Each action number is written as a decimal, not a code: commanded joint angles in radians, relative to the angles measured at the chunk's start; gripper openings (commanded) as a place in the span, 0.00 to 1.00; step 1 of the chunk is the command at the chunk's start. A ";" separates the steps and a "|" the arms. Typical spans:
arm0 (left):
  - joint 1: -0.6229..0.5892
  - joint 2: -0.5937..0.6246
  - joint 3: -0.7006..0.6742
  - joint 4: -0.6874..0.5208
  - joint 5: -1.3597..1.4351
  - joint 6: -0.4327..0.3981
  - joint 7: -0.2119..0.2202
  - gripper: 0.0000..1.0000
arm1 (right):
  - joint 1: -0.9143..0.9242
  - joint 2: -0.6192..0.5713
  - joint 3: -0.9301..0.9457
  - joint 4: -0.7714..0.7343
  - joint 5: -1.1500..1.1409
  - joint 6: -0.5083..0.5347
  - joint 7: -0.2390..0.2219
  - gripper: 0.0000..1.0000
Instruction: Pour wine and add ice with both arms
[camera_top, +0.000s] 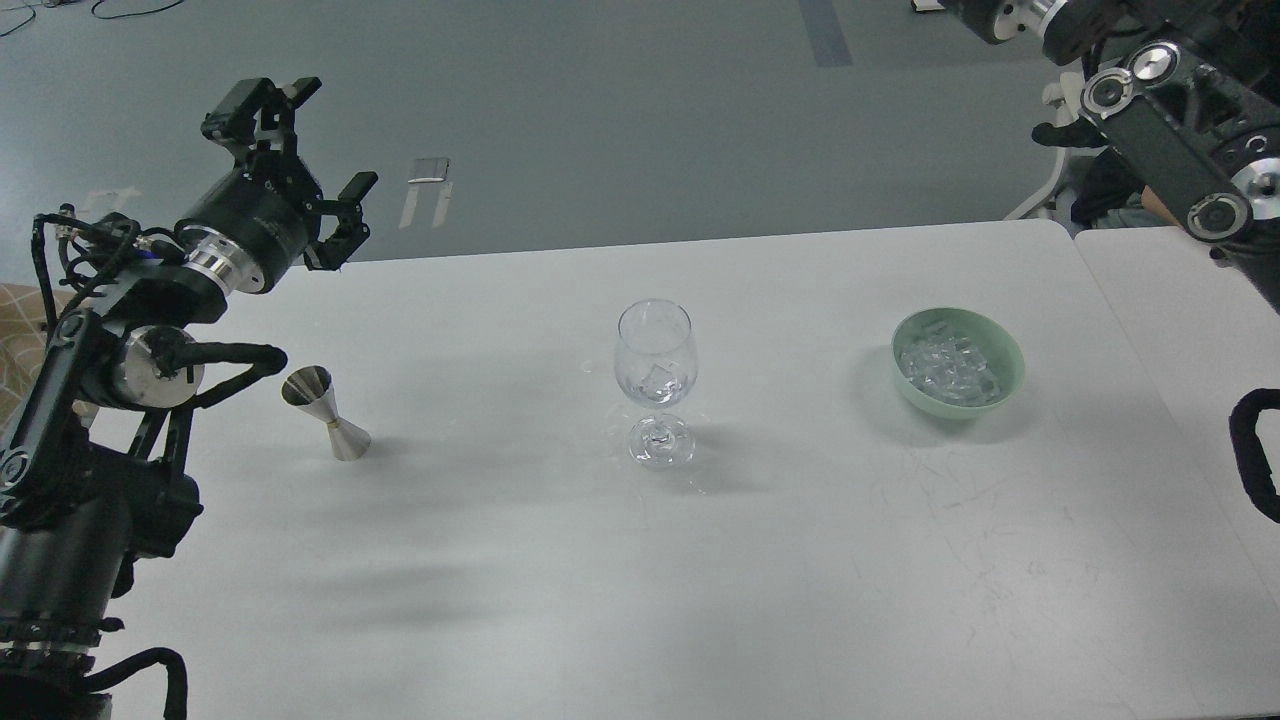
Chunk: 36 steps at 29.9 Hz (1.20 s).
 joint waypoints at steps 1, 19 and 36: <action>-0.010 -0.002 0.001 0.026 -0.002 0.000 -0.016 0.98 | 0.008 0.008 0.000 -0.070 0.119 -0.001 0.000 1.00; -0.143 -0.045 0.010 0.206 -0.172 -0.014 -0.152 0.98 | 0.011 0.086 0.032 -0.268 0.539 0.002 -0.011 1.00; -0.212 -0.080 0.061 0.327 -0.191 0.036 -0.113 0.98 | -0.056 0.151 0.098 -0.308 0.788 0.017 0.028 1.00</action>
